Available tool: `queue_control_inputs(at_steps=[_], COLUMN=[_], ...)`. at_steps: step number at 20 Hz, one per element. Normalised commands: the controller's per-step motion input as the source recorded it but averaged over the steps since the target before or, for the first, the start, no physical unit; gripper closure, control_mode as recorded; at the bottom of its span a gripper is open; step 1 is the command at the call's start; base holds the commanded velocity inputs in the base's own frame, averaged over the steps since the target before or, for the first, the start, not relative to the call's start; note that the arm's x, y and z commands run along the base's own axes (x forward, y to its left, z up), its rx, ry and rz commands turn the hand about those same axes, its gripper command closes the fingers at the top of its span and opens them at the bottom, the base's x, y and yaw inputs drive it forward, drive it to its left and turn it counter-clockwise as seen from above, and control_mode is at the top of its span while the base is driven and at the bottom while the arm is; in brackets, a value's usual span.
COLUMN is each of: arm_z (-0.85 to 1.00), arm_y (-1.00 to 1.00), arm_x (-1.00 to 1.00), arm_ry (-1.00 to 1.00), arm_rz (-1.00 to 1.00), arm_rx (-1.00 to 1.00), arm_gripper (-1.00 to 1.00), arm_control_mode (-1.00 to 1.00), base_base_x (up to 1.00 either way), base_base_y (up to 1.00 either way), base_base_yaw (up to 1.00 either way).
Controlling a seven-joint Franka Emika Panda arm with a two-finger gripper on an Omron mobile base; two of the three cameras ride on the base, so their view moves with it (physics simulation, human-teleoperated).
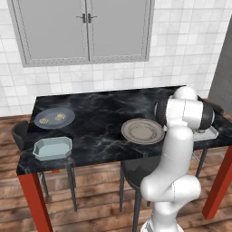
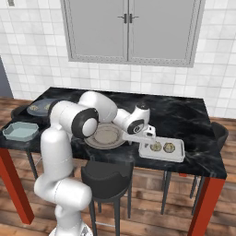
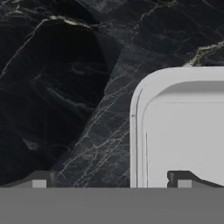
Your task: Place two dumplings into each of the tupperware containers and then place the containers in the fridge.
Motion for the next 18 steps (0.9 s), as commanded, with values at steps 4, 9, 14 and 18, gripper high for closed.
queue_control_inputs(at_steps=[4,9,14,18], arm_z=[-0.19,-0.07,0.00,-0.04], arm_y=[0.00,0.00,0.01,0.03], arm_x=[0.17,0.00,-0.06,0.00], arm_ry=[0.00,0.00,0.00,0.00], arm_rz=[0.00,0.00,0.00,0.00], arm_rx=[0.00,0.00,0.00,0.00], arm_gripper=[-1.00,-1.00,-1.00,-1.00], arm_control_mode=[-1.00,-1.00,-1.00,-1.00], base_base_x=[0.00,0.00,0.00,0.00], base_base_y=[0.00,0.00,0.00,0.00], base_base_yaw=[0.00,0.00,0.00,0.00])
